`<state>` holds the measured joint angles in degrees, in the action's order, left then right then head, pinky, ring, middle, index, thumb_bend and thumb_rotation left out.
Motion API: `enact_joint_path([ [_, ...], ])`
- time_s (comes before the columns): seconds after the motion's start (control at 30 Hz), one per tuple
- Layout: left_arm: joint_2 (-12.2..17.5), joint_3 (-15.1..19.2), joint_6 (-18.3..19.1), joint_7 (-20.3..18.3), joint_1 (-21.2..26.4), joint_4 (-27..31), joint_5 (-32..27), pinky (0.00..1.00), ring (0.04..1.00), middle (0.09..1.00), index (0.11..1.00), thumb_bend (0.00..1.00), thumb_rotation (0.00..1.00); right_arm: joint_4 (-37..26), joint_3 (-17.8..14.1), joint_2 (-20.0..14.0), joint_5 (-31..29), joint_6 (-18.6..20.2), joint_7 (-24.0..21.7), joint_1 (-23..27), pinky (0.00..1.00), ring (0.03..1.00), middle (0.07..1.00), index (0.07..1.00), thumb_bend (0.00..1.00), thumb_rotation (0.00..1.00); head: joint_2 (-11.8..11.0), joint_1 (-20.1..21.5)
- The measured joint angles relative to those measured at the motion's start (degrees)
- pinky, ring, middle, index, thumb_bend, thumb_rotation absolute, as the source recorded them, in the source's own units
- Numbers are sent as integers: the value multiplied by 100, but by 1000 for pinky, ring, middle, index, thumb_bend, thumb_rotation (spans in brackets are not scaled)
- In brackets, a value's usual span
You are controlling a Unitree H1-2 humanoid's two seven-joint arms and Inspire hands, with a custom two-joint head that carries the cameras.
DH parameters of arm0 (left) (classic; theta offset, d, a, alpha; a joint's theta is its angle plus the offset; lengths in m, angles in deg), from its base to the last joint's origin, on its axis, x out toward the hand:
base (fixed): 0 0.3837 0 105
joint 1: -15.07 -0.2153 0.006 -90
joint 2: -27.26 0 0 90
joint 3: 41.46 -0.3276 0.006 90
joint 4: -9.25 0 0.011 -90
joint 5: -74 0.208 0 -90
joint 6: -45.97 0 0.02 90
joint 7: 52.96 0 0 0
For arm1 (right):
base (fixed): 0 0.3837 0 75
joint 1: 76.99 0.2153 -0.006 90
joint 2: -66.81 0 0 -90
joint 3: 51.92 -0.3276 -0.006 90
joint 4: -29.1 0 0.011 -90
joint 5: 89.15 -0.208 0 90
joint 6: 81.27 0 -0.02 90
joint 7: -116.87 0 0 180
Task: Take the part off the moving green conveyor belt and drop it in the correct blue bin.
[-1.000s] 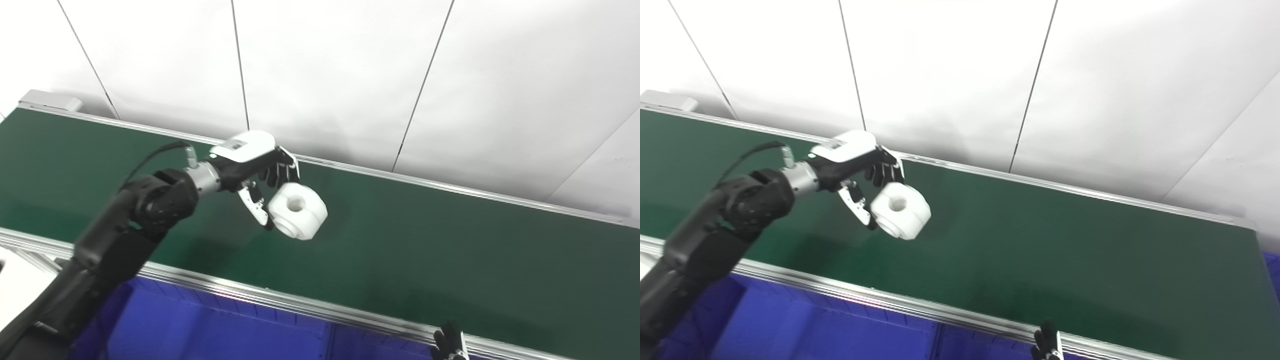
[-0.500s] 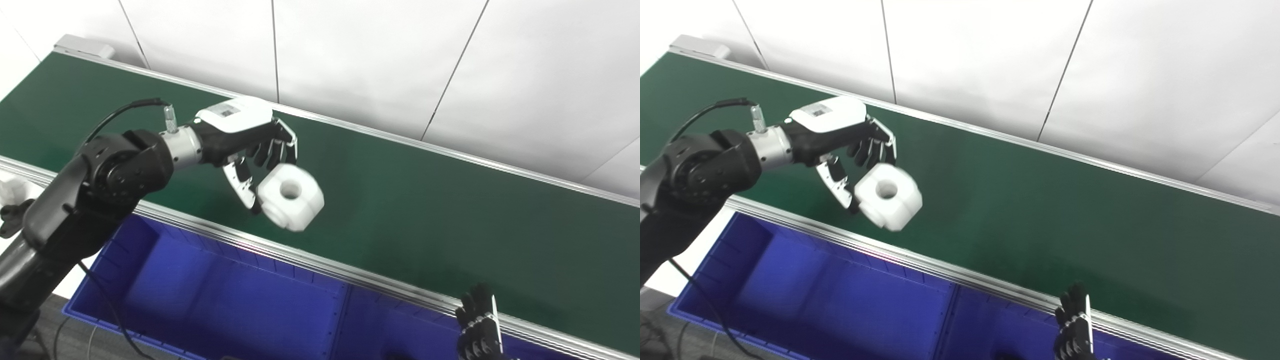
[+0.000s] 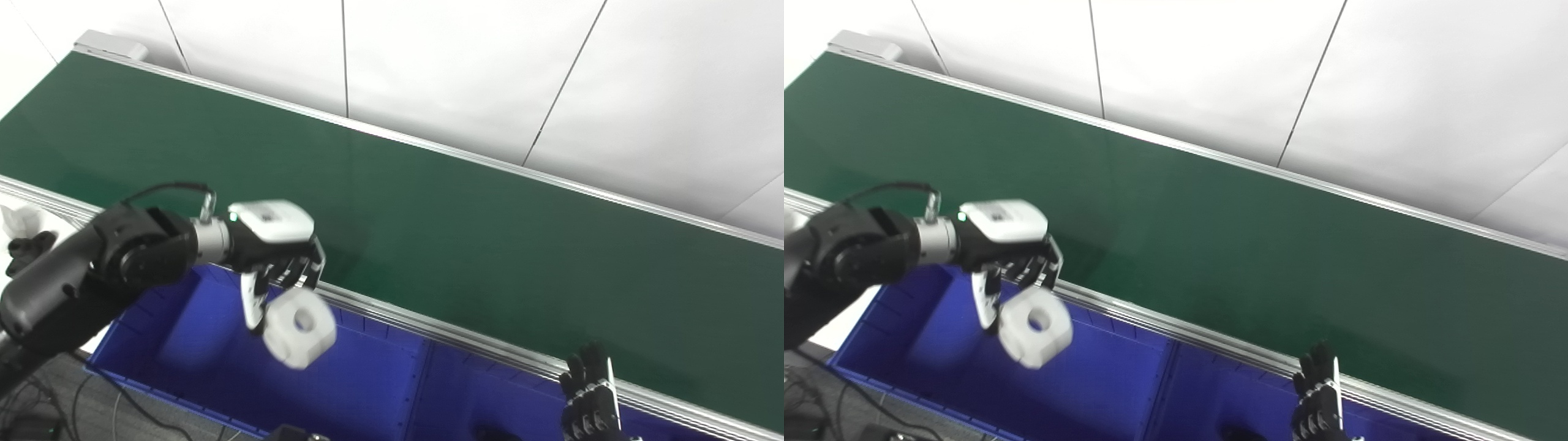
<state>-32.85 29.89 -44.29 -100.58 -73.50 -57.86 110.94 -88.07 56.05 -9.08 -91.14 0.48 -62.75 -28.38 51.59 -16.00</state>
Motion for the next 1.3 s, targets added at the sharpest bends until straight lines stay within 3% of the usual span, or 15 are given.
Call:
enact_joint_path([
  [0.27,-12,-393,-182,109,-427,-428,1122,287,362,431,502,522,0,-147,114,-4,-3,247,-48,-35,1000,1000,1000,1000,925,1000,9,158],
  [0.4,-15,-561,-599,386,-524,-602,1594,444,456,459,509,523,0,-157,101,-40,-2,263,-68,-49,1000,1000,1000,1000,918,1000,18,176],
  [0.43,-13,-588,-714,493,-525,-610,1744,502,509,546,502,520,50,-157,93,-49,-2,263,-69,-50,1000,1000,1000,1000,917,1000,0,184],
  [0.47,-14,-591,-797,563,-527,-610,1856,543,557,599,583,654,219,-157,84,-58,-2,263,-70,-50,1000,1000,1000,1000,917,1000,0,185],
  [0.53,-17,-529,-818,614,-530,-608,1849,576,617,654,656,799,438,-156,67,-69,-3,263,-71,-50,1000,1000,1000,1000,918,1000,-26,211],
  [0.6,-15,-432,-819,594,-535,-597,1784,601,645,678,687,844,563,-155,63,-71,-4,263,-72,-50,1000,1000,1000,1000,925,1000,-61,255],
  [0.9,-15,17,-525,0,-551,114,928,619,688,722,723,918,815,-155,56,-67,-4,263,-76,-39,1000,1000,1000,1000,924,1000,-105,369],
  [1.03,-12,307,-236,-232,-550,559,435,588,679,716,719,905,776,-148,40,-64,0,263,-76,-37,1000,1000,1000,1000,927,1000,-123,483],
  [1.17,-7,642,292,-526,-508,1112,-554,551,677,725,726,852,756,-145,43,-40,16,264,-76,-18,1000,1000,1000,1000,926,1000,-88,719],
  [1.2,-10,763,508,-600,-471,1267,-963,607,721,758,736,828,732,-143,46,-28,32,264,-73,-13,1000,1000,1000,1000,929,1000,-62,1025],
  [1.27,-41,1008,1002,-664,-437,1455,-1789,646,750,781,751,809,750,-123,55,-1,81,264,-64,2,1000,1000,1000,1000,934,1000,-61,1028],
  [1.3,-82,1126,1140,-663,-443,1469,-2158,682,776,800,770,826,792,-110,57,16,104,264,-61,8,1000,1000,1000,1000,937,1000,-35,1681],
])
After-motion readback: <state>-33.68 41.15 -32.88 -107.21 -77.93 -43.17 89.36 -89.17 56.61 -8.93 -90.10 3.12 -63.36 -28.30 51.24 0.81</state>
